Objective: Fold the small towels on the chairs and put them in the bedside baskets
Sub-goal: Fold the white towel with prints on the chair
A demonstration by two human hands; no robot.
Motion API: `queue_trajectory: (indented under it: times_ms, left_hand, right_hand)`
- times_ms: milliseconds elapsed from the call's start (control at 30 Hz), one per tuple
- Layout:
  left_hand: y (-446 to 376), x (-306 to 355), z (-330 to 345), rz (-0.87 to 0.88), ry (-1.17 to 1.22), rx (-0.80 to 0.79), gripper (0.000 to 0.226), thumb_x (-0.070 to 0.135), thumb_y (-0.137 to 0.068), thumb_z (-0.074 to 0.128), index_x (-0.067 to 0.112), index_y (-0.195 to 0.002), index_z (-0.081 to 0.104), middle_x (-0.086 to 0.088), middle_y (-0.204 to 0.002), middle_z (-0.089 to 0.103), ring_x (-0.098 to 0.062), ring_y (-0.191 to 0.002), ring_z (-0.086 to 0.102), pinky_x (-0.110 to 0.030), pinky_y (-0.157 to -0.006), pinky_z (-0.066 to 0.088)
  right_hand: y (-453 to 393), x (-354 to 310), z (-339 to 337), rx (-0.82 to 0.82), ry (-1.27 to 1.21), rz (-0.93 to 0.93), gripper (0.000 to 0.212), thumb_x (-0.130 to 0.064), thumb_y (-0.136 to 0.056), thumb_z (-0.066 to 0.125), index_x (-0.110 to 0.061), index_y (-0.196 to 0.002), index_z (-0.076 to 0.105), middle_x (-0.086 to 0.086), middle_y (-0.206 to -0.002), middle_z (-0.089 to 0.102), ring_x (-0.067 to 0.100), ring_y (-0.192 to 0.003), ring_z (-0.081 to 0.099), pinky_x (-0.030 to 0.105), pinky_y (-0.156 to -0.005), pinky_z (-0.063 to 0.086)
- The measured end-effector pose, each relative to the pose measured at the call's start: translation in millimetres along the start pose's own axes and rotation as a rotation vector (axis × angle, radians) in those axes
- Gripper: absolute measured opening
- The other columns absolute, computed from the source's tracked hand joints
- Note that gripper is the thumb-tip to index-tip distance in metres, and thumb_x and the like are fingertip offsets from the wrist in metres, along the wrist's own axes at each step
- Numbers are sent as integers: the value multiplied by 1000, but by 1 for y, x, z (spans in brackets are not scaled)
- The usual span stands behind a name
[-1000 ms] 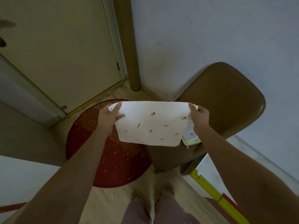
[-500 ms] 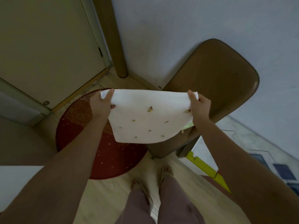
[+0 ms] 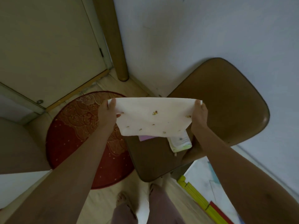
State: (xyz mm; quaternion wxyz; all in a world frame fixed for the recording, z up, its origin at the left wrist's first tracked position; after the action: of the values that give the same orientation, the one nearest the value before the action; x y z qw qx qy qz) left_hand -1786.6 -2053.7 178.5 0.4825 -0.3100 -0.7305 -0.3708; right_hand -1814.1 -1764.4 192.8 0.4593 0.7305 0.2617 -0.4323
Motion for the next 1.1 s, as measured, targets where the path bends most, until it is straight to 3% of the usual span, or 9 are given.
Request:
queue_trajectory:
  times_ms: [133, 233, 300, 400, 500, 600, 800, 900, 1100]
  left_hand:
    - [-17, 19, 24, 41, 27, 75, 18, 26, -102, 45, 11, -103, 55, 2, -93, 53, -7, -83, 52, -20, -60, 55]
    - [-21, 13, 30, 77, -58, 99, 18, 25, -102, 44, 11, -100, 55, 8, -85, 53, -7, -80, 51, -13, -58, 47]
    - [-20, -1, 36, 57, -87, 98, 24, 25, -102, 44, 9, -111, 59, 3, -95, 57, -9, -87, 52, -17, -65, 42]
    - [-17, -34, 47, -5, -102, 80, 32, 26, -102, 44, 3, -120, 59, -2, -107, 57, -14, -99, 53, -23, -77, 37]
    - [-7, -88, 53, -43, -236, 23, 33, 27, -102, 43, 1, -114, 61, -6, -103, 60, -22, -100, 56, -28, -76, 37]
    - [11, -142, 49, -92, -389, -40, 36, 27, -102, 43, -2, -115, 60, -16, -111, 62, -28, -104, 57, -34, -82, 40]
    - [34, -208, 41, -70, -520, -103, 33, 23, -102, 43, -4, -115, 59, -20, -110, 62, -31, -102, 57, -29, -77, 34]
    - [28, -223, 49, 3, -501, -84, 30, 22, -102, 44, -3, -110, 59, -12, -98, 61, -24, -90, 55, -28, -73, 34]
    - [-20, -239, 90, 98, -412, 47, 26, 19, -103, 43, -3, -100, 56, -6, -84, 53, -18, -78, 48, -22, -62, 28]
  right_hand:
    - [-40, -28, 6, -58, -13, -23, 22, -35, -104, 38, -21, -114, 51, -6, -95, 52, 8, -84, 49, 25, -68, 40]
    - [-61, -29, 5, -69, 0, 17, 36, -33, -102, 43, -16, -134, 47, -3, -113, 50, 9, -90, 47, 22, -63, 34]
    - [-68, -18, 6, -56, -15, 55, 41, -31, -101, 46, -16, -140, 44, -2, -118, 48, 13, -101, 45, 23, -67, 35]
    - [-74, 17, 5, -37, -11, 115, 27, -27, -101, 47, -18, -126, 50, -3, -108, 50, 12, -97, 47, 28, -78, 36]
    - [-76, 68, -3, -1, -27, 160, 13, -25, -101, 47, -19, -111, 51, -7, -91, 51, 7, -82, 47, 24, -66, 39]
    - [-72, 126, -14, 51, -12, 210, 12, -24, -100, 48, -18, -107, 55, -7, -90, 53, 12, -86, 49, 25, -70, 40]
    - [-63, 204, -22, 85, 84, 280, 38, -19, -99, 45, 0, -131, 53, 9, -110, 57, 24, -98, 56, 28, -81, 43]
    - [-71, 221, -20, 76, 72, 224, 33, -21, -101, 45, -10, -132, 50, 5, -114, 55, 23, -103, 55, 23, -70, 44]
    - [-123, 234, 12, 15, 206, -16, 28, -27, -102, 43, -12, -125, 50, 7, -114, 56, 18, -95, 56, 32, -74, 48]
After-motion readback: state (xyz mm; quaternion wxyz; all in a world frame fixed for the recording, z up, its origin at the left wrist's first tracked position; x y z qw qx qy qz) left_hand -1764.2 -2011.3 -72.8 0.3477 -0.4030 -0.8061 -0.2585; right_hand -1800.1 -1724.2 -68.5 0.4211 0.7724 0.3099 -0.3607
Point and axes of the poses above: each hand's wrist, its own y-axis away from the middle knuckle, its own z-axis out of the palm, x = y × z, the point moved 1 cm from there along -y, towards the middle knuckle
